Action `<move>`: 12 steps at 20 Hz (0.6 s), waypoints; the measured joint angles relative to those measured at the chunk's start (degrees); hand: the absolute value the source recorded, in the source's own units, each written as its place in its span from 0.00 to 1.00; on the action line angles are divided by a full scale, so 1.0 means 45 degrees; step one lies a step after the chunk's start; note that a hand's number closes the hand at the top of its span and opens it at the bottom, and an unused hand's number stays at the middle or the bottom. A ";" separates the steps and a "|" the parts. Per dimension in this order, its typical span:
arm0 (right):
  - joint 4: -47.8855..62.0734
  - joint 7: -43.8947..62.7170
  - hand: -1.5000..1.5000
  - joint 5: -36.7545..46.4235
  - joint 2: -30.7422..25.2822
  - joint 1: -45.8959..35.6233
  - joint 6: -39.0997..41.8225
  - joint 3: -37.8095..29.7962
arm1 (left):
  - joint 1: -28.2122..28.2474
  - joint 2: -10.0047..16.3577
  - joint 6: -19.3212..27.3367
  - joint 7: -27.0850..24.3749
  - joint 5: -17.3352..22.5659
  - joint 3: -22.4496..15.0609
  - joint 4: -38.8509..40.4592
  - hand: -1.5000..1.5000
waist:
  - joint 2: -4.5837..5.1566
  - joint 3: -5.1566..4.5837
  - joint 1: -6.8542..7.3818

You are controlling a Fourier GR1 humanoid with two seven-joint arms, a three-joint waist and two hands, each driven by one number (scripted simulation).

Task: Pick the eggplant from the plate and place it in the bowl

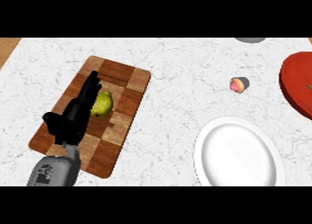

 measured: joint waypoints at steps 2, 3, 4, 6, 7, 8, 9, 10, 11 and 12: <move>0.0714 -0.0781 0.00 -0.0142 -0.0075 -0.0062 0.0450 -0.0128 | 0.0025 -0.0041 0.0043 -0.0050 -0.0044 -0.0020 0.0018 0.50 | 0.0008 0.0003 0.0007; 0.1041 -0.1122 0.00 -0.0221 -0.0074 -0.0144 0.0564 -0.0223 | 0.0107 -0.0115 0.0068 -0.0151 -0.0082 -0.0090 0.0035 0.50 | 0.0017 0.0007 0.0027; 0.1261 -0.1472 0.00 -0.0347 -0.0075 -0.0269 0.0715 -0.0343 | -0.0028 -0.0197 0.0175 -0.0133 -0.0155 -0.0105 0.0163 0.50 | 0.0022 0.0010 0.0009; 0.1622 -0.2187 0.00 -0.0697 -0.0044 -0.0333 0.0907 -0.0684 | -0.0092 -0.0148 0.0199 -0.0122 -0.0156 -0.0009 0.0217 0.50 | 0.0005 0.0007 -0.0037; 0.1758 -0.2382 0.00 -0.0881 -0.0126 -0.0493 0.1081 -0.0866 | -0.0083 -0.0067 0.0116 -0.0148 -0.0113 0.0052 0.0265 0.50 | -0.0003 0.0009 -0.0051; 0.1892 -0.2537 0.00 -0.1053 -0.0103 -0.0657 0.1104 -0.1046 | -0.0123 -0.0017 0.0042 -0.0225 -0.0045 0.0131 0.0372 0.50 | -0.0006 0.0004 -0.0057; 0.1959 -0.2666 0.00 -0.1307 -0.0254 -0.0801 0.1294 -0.1297 | -0.0010 0.0036 -0.0012 -0.0261 -0.0021 0.0149 0.0316 0.50 | -0.0023 0.0004 -0.0076; 0.2062 -0.2931 0.00 -0.1519 -0.0227 -0.0763 0.1188 -0.1531 | 0.0101 -0.0001 0.0014 -0.0293 -0.0062 0.0089 0.0229 0.50 | -0.0037 -0.0004 -0.0090; 0.2188 -0.3037 0.00 -0.1701 -0.0387 -0.0857 0.1283 -0.1734 | 0.0102 0.0049 -0.0029 -0.0301 -0.0007 0.0166 0.0253 0.50 | -0.0037 0.0000 -0.0100; 0.2324 -0.3138 0.00 -0.1867 -0.0465 -0.0917 0.1274 -0.1927 | 0.0254 0.0036 -0.0035 -0.0243 -0.0025 0.0090 0.0050 0.50 | -0.0045 -0.0002 -0.0087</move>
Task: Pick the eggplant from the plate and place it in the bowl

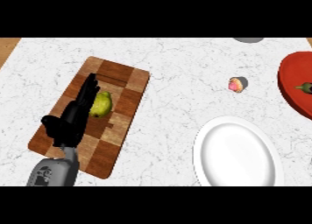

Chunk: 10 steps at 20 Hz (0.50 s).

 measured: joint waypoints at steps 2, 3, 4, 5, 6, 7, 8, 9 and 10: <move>0.0238 0.0039 0.00 -0.0410 -0.0258 -0.0169 0.0273 -0.0414 | 0.0171 -0.0129 0.0113 -0.0042 -0.0134 -0.0149 -0.0057 0.50 | -0.0016 -0.0001 -0.0039; 0.0329 0.0173 0.00 -0.0579 -0.0406 -0.0280 0.0526 -0.0557 | 0.0236 -0.0239 0.0256 -0.0091 -0.0245 -0.0298 -0.0048 0.50 | -0.0028 -0.0006 -0.0070; 0.0408 0.0265 0.00 -0.0750 -0.0561 -0.0268 0.0760 -0.0700 | 0.0236 -0.0181 0.0212 0.0096 -0.0211 -0.0285 -0.0220 0.50 | -0.0044 -0.0012 -0.0101; 0.0559 0.0317 0.00 -0.0906 -0.0736 -0.0256 0.1045 -0.0842 | 0.0173 -0.0184 0.0272 0.0048 -0.0245 -0.0226 -0.0118 0.50 | -0.0041 -0.0012 -0.0117; 0.0657 0.0430 0.00 -0.1028 -0.0928 -0.0273 0.1353 -0.0935 | 0.0149 -0.0139 0.0216 -0.0018 -0.0204 -0.0160 -0.0020 0.50 | -0.0042 -0.0012 -0.0134; 0.0818 0.0398 0.00 -0.1157 -0.1123 -0.0216 0.1651 -0.1062 | 0.0072 -0.0115 0.0207 0.0015 -0.0175 -0.0100 0.0002 0.50 | -0.0029 -0.0011 -0.0121; 0.0949 0.0405 0.00 -0.1321 -0.1280 -0.0142 0.1958 -0.1205 | 0.0063 -0.0052 0.0117 0.0025 -0.0106 -0.0044 0.0019 0.50 | -0.0031 -0.0010 -0.0132; 0.1089 0.0475 0.00 -0.1446 -0.1461 -0.0137 0.2217 -0.1324 | 0.0035 -0.0095 0.0169 0.0008 -0.0161 -0.0075 0.0028 0.50 | -0.0021 -0.0006 -0.0117; 0.1215 0.0497 0.00 -0.1625 -0.1554 -0.0107 0.2502 -0.1478 | -0.0016 -0.0098 0.0150 0.0035 -0.0120 -0.0041 0.0071 0.50 | -0.0020 -0.0006 -0.0122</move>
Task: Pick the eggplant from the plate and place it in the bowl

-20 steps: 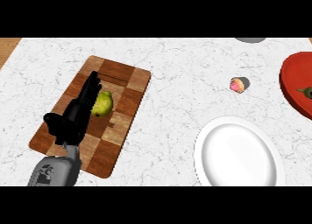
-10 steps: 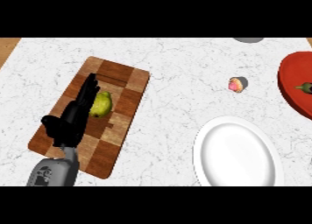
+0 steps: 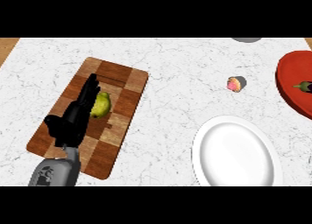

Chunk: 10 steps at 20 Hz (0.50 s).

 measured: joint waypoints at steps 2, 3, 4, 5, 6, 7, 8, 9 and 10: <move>0.0212 0.0083 0.00 -0.0278 -0.0359 0.0093 0.0671 -0.0238 | 0.0128 0.0038 -0.0072 -0.0051 0.0053 0.0026 -0.0068 0.50 | 0.0006 0.0006 0.0022; 0.0279 0.0008 0.00 -0.0381 -0.0484 0.0219 0.0930 -0.0324 | 0.0024 0.0015 -0.0078 -0.0097 0.0098 0.0078 0.0049 0.50 | 0.0015 0.0006 0.0017; 0.0333 0.0048 0.00 -0.0470 -0.0633 0.0299 0.1145 -0.0395 | 0.0027 -0.0007 -0.0072 -0.0065 0.0070 0.0031 -0.0002 0.50 | 0.0021 0.0010 0.0032; 0.0380 0.0053 0.00 -0.0558 -0.0760 0.0435 0.1365 -0.0462 | 0.0101 -0.0037 -0.0056 -0.0165 -0.0004 -0.0041 0.0005 0.50 | 0.0027 0.0014 0.0039; 0.0397 0.0069 0.00 -0.0672 -0.0895 0.0616 0.1613 -0.0538 | 0.0051 -0.0055 -0.0030 -0.0143 0.0008 -0.0003 0.0067 0.50 | 0.0021 0.0014 0.0005; 0.0418 0.0122 0.00 -0.0750 -0.1012 0.0745 0.1788 -0.0590 | 0.0022 -0.0007 -0.0093 -0.0176 0.0098 0.0085 0.0080 0.50 | 0.0028 0.0018 0.0013; 0.0398 0.0110 0.00 -0.0753 -0.1035 0.0956 0.1889 -0.0562 | 0.0108 -0.0034 -0.0061 -0.0064 0.0062 0.0017 -0.0091 0.50 | 0.0023 0.0019 0.0027; 0.0388 0.0159 0.00 -0.0798 -0.1130 0.1086 0.2048 -0.0576 | 0.0050 -0.0019 -0.0064 0.0053 0.0076 0.0030 -0.0147 0.50 | 0.0029 0.0028 0.0032; 0.0313 0.0116 0.00 -0.0826 -0.1095 0.1229 0.2108 -0.0561 | 0.0023 0.0054 -0.0137 0.0011 0.0113 0.0096 -0.0062 0.50 | 0.0026 0.0026 0.0016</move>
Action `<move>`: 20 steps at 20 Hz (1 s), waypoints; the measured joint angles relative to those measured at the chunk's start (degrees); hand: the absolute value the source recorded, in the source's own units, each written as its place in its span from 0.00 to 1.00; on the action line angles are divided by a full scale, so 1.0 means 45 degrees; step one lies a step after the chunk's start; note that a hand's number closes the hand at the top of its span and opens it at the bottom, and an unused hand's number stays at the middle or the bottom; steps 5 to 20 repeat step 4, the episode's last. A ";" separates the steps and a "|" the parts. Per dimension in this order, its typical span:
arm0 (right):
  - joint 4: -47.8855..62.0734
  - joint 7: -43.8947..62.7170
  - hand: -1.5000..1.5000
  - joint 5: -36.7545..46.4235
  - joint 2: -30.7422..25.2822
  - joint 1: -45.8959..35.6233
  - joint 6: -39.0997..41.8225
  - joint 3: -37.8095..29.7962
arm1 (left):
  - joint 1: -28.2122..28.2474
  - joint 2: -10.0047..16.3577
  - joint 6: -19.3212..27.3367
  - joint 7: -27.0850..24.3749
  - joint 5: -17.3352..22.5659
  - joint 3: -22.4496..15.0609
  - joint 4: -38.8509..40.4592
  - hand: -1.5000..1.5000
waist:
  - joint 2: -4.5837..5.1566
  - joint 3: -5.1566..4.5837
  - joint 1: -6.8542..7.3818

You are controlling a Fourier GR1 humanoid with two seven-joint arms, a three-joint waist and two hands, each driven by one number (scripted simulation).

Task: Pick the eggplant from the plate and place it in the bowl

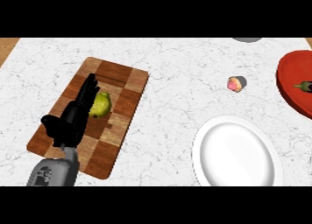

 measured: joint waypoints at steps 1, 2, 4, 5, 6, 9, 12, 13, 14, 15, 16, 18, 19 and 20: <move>-0.0058 -0.0077 0.00 -0.0043 -0.0062 0.0276 0.0145 0.0001 | 0.0044 0.0051 -0.0008 -0.0074 0.0003 0.0068 0.0065 0.50 | -0.0007 -0.0001 -0.0039; -0.0138 -0.0047 0.00 -0.0063 -0.0110 0.0351 0.0197 0.0019 | -0.0082 0.0035 0.0025 0.0006 -0.0015 0.0079 0.0137 0.50 | -0.0004 0.0004 -0.0044; -0.0280 -0.0064 0.00 -0.0119 -0.0106 0.0636 0.0260 0.0057 | 0.0015 0.0047 -0.0018 0.0063 -0.0010 0.0045 0.0039 0.50 | -0.0020 0.0000 -0.0049; -0.0280 -0.0064 0.00 -0.0119 -0.0106 0.0636 0.0260 0.0057 | 0.0015 0.0047 -0.0018 0.0063 -0.0010 0.0045 0.0039 0.50 | -0.0020 0.0000 -0.0049; -0.0280 -0.0064 0.00 -0.0119 -0.0106 0.0636 0.0260 0.0057 | 0.0015 0.0047 -0.0018 0.0063 -0.0010 0.0045 0.0039 0.50 | -0.0020 0.0000 -0.0049; -0.0280 -0.0064 0.00 -0.0119 -0.0106 0.0636 0.0260 0.0057 | 0.0015 0.0047 -0.0018 0.0063 -0.0010 0.0045 0.0039 0.50 | -0.0020 0.0000 -0.0049; -0.0280 -0.0064 0.00 -0.0119 -0.0106 0.0636 0.0260 0.0057 | 0.0015 0.0047 -0.0018 0.0063 -0.0010 0.0045 0.0039 0.50 | -0.0020 0.0000 -0.0049; -0.0280 -0.0064 0.00 -0.0119 -0.0106 0.0636 0.0260 0.0057 | 0.0015 0.0047 -0.0018 0.0063 -0.0010 0.0045 0.0039 0.50 | -0.0020 0.0000 -0.0049; -0.0280 -0.0064 0.00 -0.0119 -0.0106 0.0636 0.0260 0.0057 | 0.0015 0.0047 -0.0018 0.0063 -0.0010 0.0045 0.0039 0.50 | -0.0020 0.0000 -0.0049; -0.0280 -0.0064 0.00 -0.0119 -0.0106 0.0636 0.0260 0.0057 | 0.0015 0.0047 -0.0018 0.0063 -0.0010 0.0045 0.0039 0.50 | -0.0020 0.0000 -0.0049; -0.0280 -0.0064 0.00 -0.0119 -0.0106 0.0636 0.0260 0.0057 | 0.0015 0.0047 -0.0018 0.0063 -0.0010 0.0045 0.0039 0.50 | -0.0020 0.0000 -0.0049; -0.0280 -0.0064 0.00 -0.0119 -0.0106 0.0636 0.0260 0.0057 | 0.0015 0.0047 -0.0018 0.0063 -0.0010 0.0045 0.0039 0.50 | -0.0020 0.0000 -0.0049; -0.0280 -0.0064 0.00 -0.0119 -0.0106 0.0636 0.0260 0.0057 | 0.0015 0.0047 -0.0018 0.0063 -0.0010 0.0045 0.0039 0.50 | -0.0020 0.0000 -0.0049; -0.0280 -0.0064 0.00 -0.0119 -0.0106 0.0636 0.0260 0.0057 | 0.0015 0.0047 -0.0018 0.0063 -0.0010 0.0045 0.0039 0.50 | -0.0020 0.0000 -0.0049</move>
